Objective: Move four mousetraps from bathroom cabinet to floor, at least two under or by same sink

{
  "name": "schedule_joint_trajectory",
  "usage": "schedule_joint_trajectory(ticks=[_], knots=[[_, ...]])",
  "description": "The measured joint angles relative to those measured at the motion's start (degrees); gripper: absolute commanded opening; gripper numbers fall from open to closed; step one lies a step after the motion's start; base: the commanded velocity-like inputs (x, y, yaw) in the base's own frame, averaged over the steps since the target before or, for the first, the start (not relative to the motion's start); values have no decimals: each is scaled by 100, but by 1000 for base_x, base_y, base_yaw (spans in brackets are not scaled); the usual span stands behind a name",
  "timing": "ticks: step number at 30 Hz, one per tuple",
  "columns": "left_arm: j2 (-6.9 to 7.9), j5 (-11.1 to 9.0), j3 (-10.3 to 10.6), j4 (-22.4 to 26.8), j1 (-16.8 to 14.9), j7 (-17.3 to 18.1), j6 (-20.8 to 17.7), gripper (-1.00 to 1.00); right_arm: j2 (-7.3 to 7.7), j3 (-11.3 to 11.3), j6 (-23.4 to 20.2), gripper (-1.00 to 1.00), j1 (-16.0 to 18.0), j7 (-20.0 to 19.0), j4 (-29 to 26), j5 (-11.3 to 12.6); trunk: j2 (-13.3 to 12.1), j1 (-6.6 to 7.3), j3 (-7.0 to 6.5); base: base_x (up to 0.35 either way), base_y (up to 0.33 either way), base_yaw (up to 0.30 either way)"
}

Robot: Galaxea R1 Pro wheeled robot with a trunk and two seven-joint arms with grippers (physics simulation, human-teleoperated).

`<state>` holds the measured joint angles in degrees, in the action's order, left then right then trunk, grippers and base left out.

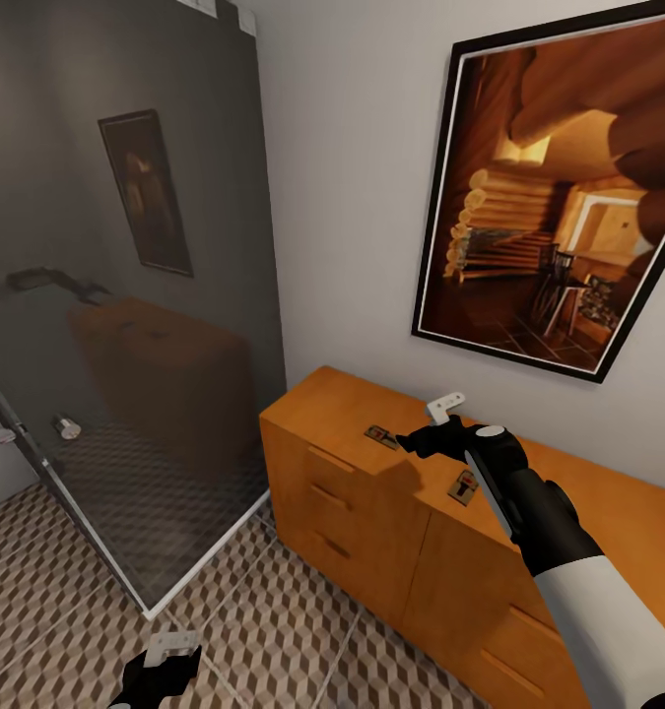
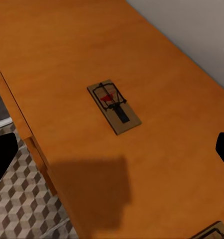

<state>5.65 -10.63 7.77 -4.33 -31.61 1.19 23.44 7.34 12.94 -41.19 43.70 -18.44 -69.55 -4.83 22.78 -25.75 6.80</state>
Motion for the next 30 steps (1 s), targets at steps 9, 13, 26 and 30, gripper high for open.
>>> schedule_joint_trajectory(ticks=[9,13,26,30], knots=[[0,0,0,0,0,0,0,100,0,0,0,100,0,0,0,6,0,0,68,0,0,0],[0,0,0,0,0,0,0,100,0,0,0,100,0,0,0,7,0,0,102,0,0,0],[0,0,0,0,0,0,0,100,0,0,0,100,0,0,0,7,0,0,216,0,0,0],[0,0,0,0,0,0,0,100,0,0,0,100,0,0,0,7,0,0,251,13,-12,0]])
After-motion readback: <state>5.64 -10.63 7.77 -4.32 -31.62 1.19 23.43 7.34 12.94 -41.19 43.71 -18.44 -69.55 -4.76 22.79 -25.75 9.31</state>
